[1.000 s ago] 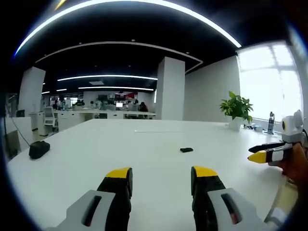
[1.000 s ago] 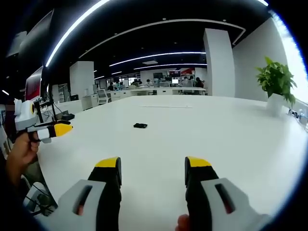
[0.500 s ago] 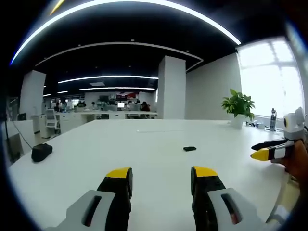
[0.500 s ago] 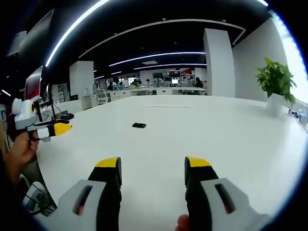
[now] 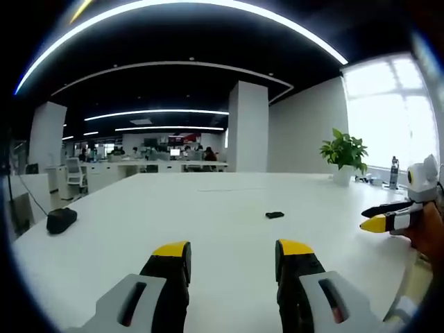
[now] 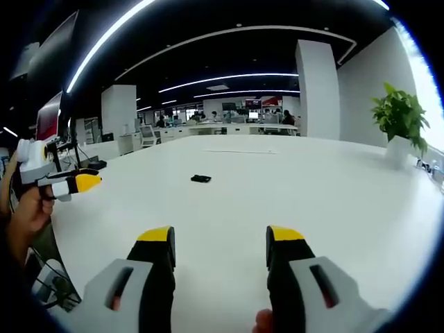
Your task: Snap the two parts of the plastic buckle together until the buckle closes and remains connected.
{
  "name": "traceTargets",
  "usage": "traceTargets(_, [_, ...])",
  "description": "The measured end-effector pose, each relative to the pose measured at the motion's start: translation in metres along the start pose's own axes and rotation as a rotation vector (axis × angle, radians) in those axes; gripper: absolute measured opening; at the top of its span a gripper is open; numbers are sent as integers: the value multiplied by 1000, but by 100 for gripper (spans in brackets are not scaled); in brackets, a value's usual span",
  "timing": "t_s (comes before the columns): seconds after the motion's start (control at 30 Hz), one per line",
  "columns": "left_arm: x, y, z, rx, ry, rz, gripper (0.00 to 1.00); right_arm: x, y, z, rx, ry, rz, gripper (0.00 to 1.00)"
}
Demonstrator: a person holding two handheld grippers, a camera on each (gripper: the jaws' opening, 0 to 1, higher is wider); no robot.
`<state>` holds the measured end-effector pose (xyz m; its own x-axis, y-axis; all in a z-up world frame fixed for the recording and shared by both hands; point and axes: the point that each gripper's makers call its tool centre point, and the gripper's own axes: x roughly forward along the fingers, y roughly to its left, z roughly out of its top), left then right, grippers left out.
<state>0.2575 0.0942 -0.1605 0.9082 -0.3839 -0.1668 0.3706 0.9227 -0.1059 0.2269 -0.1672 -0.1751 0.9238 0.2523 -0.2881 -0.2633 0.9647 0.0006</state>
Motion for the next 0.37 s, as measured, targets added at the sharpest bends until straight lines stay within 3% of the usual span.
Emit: traceTargets(0.37, [1,-3,-3,-4,5,-6,49,1,0,-2,-5,9,5,53])
